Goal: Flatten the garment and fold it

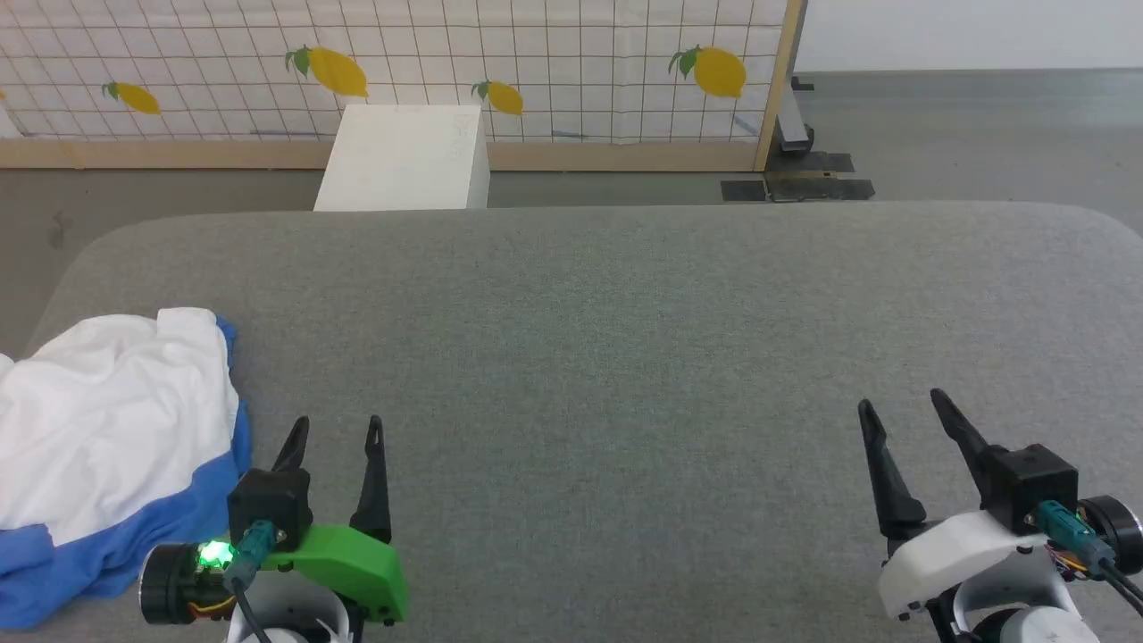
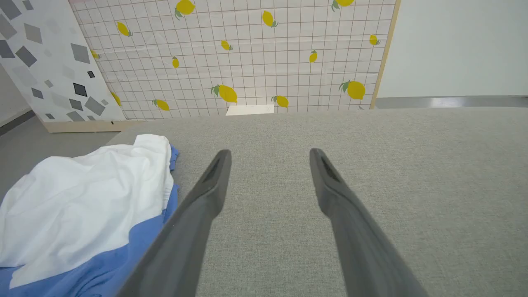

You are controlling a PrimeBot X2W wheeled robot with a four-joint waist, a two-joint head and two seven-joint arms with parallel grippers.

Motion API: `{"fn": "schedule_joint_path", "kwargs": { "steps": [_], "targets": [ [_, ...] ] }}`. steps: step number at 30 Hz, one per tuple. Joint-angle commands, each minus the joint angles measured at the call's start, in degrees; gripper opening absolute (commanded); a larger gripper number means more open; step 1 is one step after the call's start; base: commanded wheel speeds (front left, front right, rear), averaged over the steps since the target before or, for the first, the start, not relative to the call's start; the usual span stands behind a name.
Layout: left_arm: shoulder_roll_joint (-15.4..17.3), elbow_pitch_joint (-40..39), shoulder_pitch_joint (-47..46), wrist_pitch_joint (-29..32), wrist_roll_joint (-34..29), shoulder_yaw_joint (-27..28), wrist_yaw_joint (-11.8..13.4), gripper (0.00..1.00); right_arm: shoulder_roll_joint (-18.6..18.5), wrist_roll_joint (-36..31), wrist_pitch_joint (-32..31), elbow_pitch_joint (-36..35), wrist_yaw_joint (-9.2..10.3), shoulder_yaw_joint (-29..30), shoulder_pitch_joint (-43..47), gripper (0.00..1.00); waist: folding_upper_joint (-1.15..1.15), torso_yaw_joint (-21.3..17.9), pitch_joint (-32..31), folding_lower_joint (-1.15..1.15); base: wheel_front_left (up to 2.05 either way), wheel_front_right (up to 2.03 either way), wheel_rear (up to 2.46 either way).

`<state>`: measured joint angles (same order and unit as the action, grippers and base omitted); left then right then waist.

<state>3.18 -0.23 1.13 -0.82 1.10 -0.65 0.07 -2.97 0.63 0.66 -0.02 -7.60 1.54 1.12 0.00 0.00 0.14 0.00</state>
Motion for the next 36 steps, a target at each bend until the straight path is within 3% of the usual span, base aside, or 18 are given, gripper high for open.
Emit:
{"fn": "schedule_joint_path", "kwargs": {
  "steps": [1, 19, 36],
  "targets": [
    [0.0, -0.1, 0.3, -0.6, 0.4, -0.1, 0.1, 1.0, 0.0, 0.6, 0.7, 0.3, 0.01, 0.5, 0.1, 1.0, 0.0, 0.0, 0.0, 0.0, 0.0, 0.0, 0.0],
    [-0.1, 0.0, 0.9, -2.9, 2.3, -0.8, 0.8, 1.0, 0.0, 0.8, 3.0, 0.5, 0.03, 2.3, 0.2, 1.0, 0.0, 2.3, 0.3, 0.0, 0.0, 0.0, 0.0],
    [-0.1, 0.1, 1.8, -4.9, 4.4, -1.7, 1.6, 1.0, 0.0, 0.5, 5.0, 0.6, 0.04, 2.3, 0.4, 1.0, 0.0, 9.1, 0.6, 0.0, 0.0, 0.0, 0.0]
  ]
}}
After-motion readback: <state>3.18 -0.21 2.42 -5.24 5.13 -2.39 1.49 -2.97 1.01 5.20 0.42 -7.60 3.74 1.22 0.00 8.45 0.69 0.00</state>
